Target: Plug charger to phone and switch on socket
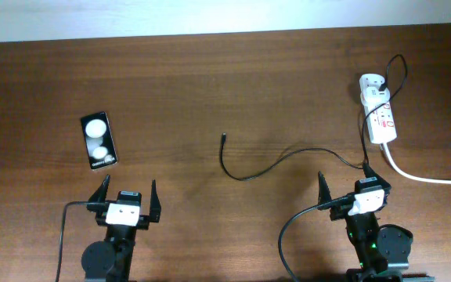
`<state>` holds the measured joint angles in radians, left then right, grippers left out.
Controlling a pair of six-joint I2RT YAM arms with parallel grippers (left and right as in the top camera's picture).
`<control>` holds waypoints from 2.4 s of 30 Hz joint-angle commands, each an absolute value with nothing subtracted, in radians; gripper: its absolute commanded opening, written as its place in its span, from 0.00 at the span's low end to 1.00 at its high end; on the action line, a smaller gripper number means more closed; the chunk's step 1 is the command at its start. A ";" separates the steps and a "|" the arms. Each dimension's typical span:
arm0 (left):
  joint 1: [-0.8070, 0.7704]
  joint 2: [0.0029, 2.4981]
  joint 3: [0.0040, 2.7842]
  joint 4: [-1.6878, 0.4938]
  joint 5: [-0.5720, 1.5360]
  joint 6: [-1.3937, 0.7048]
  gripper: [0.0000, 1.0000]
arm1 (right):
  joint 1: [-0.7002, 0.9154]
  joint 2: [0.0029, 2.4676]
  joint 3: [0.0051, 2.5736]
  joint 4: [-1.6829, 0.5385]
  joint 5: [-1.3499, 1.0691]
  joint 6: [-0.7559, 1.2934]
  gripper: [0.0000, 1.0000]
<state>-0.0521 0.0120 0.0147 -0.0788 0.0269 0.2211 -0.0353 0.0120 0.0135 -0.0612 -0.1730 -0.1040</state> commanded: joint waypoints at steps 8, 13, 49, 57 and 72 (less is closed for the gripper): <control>-0.049 0.005 0.009 -0.080 0.030 0.233 0.99 | -0.027 0.004 0.006 -0.062 -0.168 -0.097 0.99; -0.049 0.005 0.009 -0.080 0.030 0.233 0.99 | -0.027 0.004 0.006 -0.062 -0.168 -0.097 0.99; -0.049 0.005 0.009 -0.080 0.030 0.233 0.99 | -0.027 0.004 0.006 -0.063 -0.168 -0.097 0.99; -0.049 0.005 0.009 -0.079 0.031 0.233 0.99 | -0.027 0.004 0.006 -0.062 -0.168 -0.097 0.99; -0.049 0.019 0.038 -0.039 0.030 0.214 0.99 | -0.027 0.004 0.006 -0.062 -0.168 -0.097 0.99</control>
